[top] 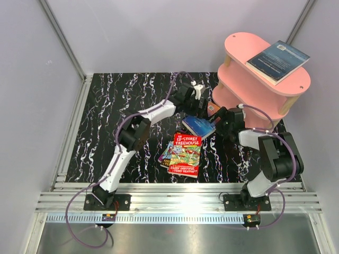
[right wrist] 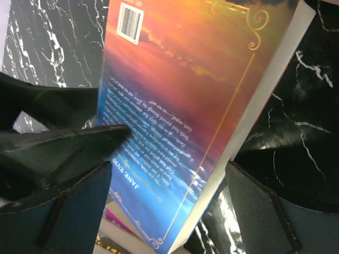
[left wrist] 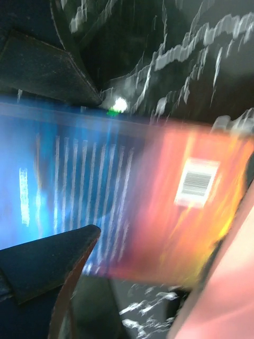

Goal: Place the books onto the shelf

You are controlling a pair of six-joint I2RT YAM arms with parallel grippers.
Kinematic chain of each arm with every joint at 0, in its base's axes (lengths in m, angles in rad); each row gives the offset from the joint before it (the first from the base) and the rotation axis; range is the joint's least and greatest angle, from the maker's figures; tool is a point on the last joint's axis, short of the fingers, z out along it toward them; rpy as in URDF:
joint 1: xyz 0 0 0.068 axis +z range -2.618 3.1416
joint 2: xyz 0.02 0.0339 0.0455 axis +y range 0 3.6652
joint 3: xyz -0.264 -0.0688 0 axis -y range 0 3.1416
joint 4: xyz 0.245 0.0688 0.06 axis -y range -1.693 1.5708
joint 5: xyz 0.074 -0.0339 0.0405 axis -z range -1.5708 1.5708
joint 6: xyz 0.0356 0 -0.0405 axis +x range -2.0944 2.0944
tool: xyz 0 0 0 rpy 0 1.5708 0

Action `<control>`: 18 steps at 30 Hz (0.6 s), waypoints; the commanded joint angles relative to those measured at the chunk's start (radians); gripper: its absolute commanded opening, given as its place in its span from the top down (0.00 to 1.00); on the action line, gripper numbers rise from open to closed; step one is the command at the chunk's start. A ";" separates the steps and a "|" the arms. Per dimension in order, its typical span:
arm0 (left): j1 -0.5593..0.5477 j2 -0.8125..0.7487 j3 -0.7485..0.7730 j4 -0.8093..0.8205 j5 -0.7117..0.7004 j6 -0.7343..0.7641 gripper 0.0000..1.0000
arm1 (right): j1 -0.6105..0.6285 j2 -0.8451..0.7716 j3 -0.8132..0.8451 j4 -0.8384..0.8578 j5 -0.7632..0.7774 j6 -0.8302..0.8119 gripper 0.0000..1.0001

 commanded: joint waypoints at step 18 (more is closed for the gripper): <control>-0.097 -0.218 -0.549 0.480 0.274 -0.324 0.01 | 0.067 0.039 -0.076 0.156 -0.092 0.142 0.33</control>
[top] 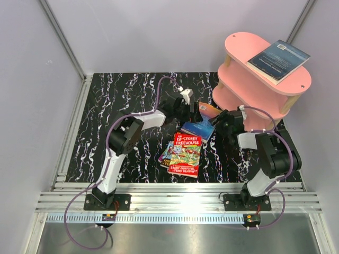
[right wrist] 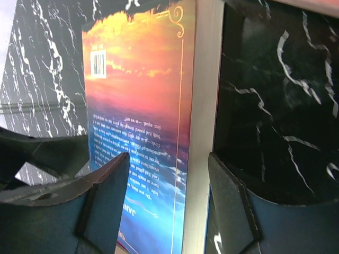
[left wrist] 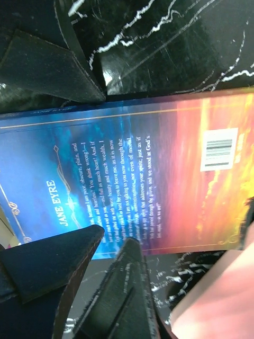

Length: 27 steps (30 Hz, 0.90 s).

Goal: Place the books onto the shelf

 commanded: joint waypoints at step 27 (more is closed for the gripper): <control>-0.082 -0.041 -0.193 0.195 0.383 -0.159 0.01 | 0.162 -0.334 -0.200 0.285 -0.084 0.165 0.34</control>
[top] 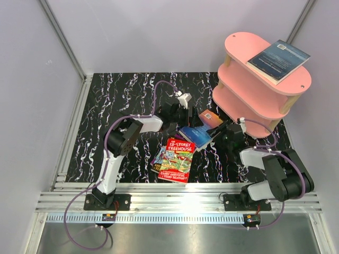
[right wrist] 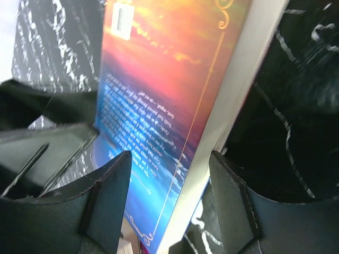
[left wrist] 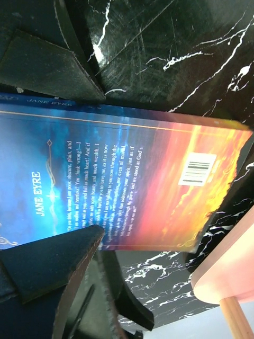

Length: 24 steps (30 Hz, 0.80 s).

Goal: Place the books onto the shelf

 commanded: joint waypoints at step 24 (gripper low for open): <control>-0.073 0.004 -0.067 0.027 0.273 -0.115 0.01 | 0.073 -0.018 0.017 0.240 -0.154 0.035 0.71</control>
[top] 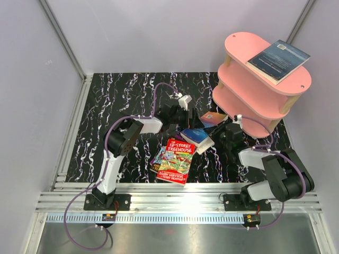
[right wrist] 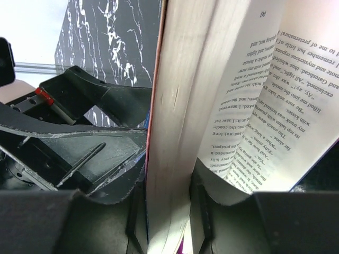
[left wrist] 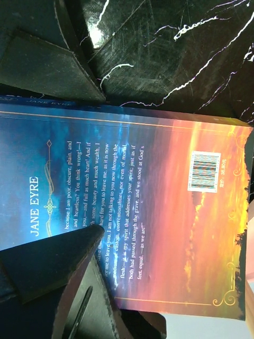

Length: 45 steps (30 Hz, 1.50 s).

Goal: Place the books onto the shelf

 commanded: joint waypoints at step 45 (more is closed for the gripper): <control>0.131 -0.257 -0.295 -0.146 0.000 0.009 0.01 | 0.048 -0.290 1.717 -1.146 0.646 -0.972 1.00</control>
